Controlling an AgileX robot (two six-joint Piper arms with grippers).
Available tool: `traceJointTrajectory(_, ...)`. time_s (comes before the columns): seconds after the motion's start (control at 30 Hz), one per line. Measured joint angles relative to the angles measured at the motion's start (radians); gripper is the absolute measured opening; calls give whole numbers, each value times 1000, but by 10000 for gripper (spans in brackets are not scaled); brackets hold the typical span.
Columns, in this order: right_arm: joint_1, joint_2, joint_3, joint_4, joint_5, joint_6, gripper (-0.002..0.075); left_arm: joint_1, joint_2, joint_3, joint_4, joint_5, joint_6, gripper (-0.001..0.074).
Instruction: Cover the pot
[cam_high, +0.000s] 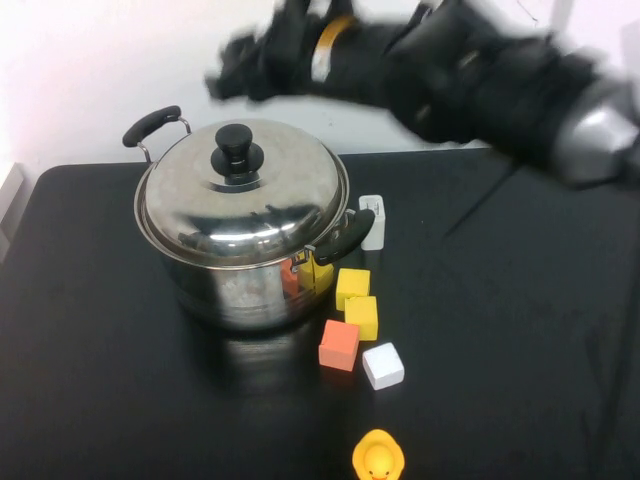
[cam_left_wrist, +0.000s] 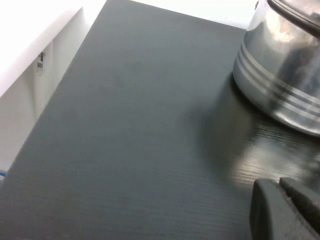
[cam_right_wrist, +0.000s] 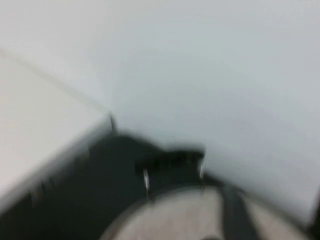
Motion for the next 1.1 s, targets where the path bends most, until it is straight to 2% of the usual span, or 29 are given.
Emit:
traceJointTrajectory(0.07,0,-82,24,0,7,0,164,0,0,0,0,0,0,-1)
traceJointTrajectory(0.1,0,-123,44,0,7,0,106,0,0,0,0,0,0,-1)
traceJointTrajectory(0.2,0,-235,131,0,7,0,30,0,0,0,0,0,0,-2)
traceJointTrajectory(0.6,0,-708,658,0,-1,-8,-1,0,0,0,0,0,0,-2)
traceJointTrajectory(0.87,0,-1054,921,0,267,-42,-2,0,0,0,0,0,2,-2)
traceJointTrajectory(0.97,0,-1164,1046,0,251,-86,-2,0,0,0,0,0,2,-2)
traceJointTrajectory(1.1,0,-1298,1217,0,139,-99,-2,0,0,0,0,0,2,-2)
